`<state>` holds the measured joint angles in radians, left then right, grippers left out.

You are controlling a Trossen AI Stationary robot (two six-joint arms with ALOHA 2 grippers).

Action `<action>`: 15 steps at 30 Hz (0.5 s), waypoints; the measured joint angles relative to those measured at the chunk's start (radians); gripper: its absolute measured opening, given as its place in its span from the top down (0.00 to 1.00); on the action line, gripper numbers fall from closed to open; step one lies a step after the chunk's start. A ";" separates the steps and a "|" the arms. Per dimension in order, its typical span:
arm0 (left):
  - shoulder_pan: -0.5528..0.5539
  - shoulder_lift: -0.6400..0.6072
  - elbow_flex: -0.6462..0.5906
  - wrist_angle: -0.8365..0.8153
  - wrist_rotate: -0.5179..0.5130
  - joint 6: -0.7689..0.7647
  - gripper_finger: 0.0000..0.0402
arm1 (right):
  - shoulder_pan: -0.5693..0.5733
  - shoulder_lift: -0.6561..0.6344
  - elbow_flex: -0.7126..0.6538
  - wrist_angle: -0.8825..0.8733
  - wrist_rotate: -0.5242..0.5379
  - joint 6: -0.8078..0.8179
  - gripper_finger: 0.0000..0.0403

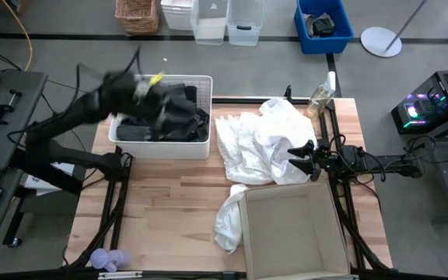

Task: Sort clothes
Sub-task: Put the white shirt into the bottom white laundry organizer

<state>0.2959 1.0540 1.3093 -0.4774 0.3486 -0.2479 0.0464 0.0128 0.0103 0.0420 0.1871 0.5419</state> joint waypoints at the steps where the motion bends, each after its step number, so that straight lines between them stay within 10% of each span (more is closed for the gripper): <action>1: -0.052 -0.043 -0.065 0.077 -0.015 -0.046 0.47 | 0.000 0.000 0.000 0.000 0.000 0.000 0.31; 8: -0.349 -0.216 -0.427 0.442 -0.291 -0.195 0.50 | 0.000 0.000 0.000 0.000 0.000 0.000 0.31; 15: -0.411 -0.206 -0.484 0.568 -0.468 -0.189 0.50 | 0.000 0.000 0.000 0.000 0.000 0.000 0.31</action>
<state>-0.1148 0.8480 0.8253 0.0904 -0.1199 -0.4370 0.0465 0.0130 0.0105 0.0418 0.1871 0.5419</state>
